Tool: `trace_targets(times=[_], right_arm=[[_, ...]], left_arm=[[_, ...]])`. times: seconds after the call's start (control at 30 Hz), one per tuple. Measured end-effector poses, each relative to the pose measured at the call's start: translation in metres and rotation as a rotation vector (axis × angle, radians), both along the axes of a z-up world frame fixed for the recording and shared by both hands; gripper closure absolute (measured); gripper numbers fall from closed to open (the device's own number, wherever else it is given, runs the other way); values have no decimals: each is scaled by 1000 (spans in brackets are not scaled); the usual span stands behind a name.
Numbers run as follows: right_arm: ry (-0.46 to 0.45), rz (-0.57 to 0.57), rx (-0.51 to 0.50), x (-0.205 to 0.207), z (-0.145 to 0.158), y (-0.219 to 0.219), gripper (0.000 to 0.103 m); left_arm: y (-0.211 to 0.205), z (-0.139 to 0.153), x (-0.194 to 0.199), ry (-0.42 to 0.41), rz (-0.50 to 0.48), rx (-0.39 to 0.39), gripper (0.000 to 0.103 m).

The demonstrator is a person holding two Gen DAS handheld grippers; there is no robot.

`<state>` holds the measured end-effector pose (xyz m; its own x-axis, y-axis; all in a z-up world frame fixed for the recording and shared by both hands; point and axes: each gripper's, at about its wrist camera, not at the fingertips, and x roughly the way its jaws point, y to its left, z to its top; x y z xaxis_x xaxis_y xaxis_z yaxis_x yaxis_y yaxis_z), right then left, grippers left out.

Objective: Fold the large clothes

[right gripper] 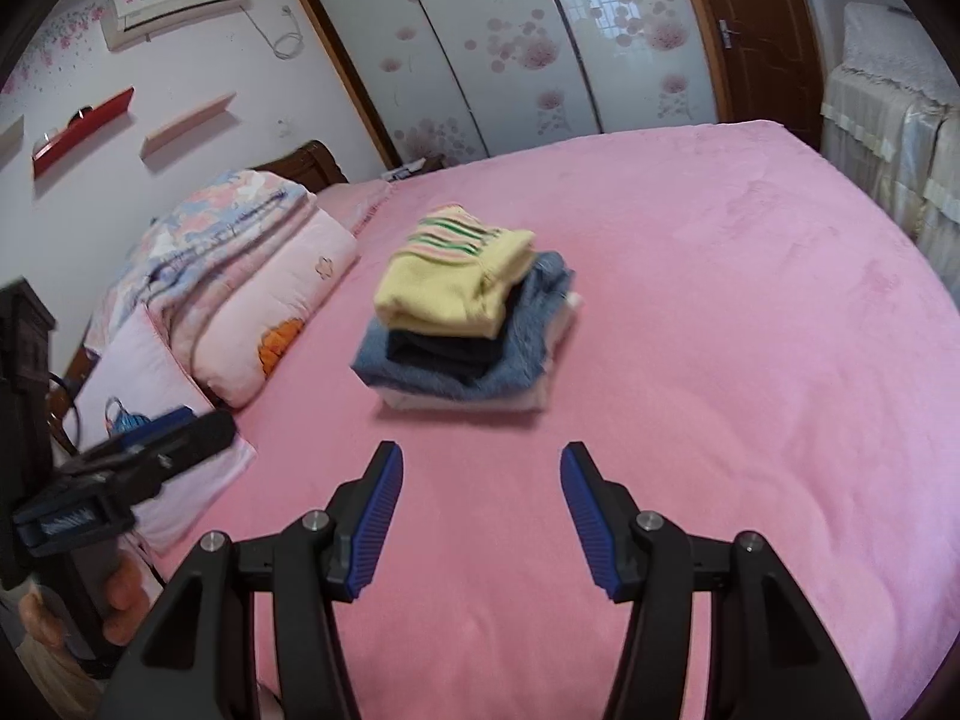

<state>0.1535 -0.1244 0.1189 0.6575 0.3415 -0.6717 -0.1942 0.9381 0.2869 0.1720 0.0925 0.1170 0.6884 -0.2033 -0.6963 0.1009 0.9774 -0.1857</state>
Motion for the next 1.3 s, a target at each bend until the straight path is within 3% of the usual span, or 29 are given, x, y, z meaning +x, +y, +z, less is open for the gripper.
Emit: trace_targets(times=[0.13, 0.17, 0.2, 0.43, 0.57, 0.9, 1.3], right_arm=[[-18, -24, -51, -42, -1, -9, 46], [-21, -31, -59, -54, -2, -12, 41], [-26, -36, -63, -61, -3, -14, 37], [-72, -102, -108, -128, -13, -33, 31], [-90, -127, -114, -153, -19, -39, 31], [-98, -151, -164, -182, -39, -42, 30], [-81, -167, -171, -186, -48, -42, 30]], left_arm=[[-17, 2, -43, -4, 11, 2, 1], [-22, 2, -53, -11, 11, 11, 1], [-28, 2, -66, -23, 13, 33, 1], [-56, -10, -131, -65, 96, 148, 1], [-66, -25, -158, -47, 113, 138, 1], [-76, -62, -180, 11, 149, 132, 1], [-87, -73, -181, 45, 104, 138, 1]])
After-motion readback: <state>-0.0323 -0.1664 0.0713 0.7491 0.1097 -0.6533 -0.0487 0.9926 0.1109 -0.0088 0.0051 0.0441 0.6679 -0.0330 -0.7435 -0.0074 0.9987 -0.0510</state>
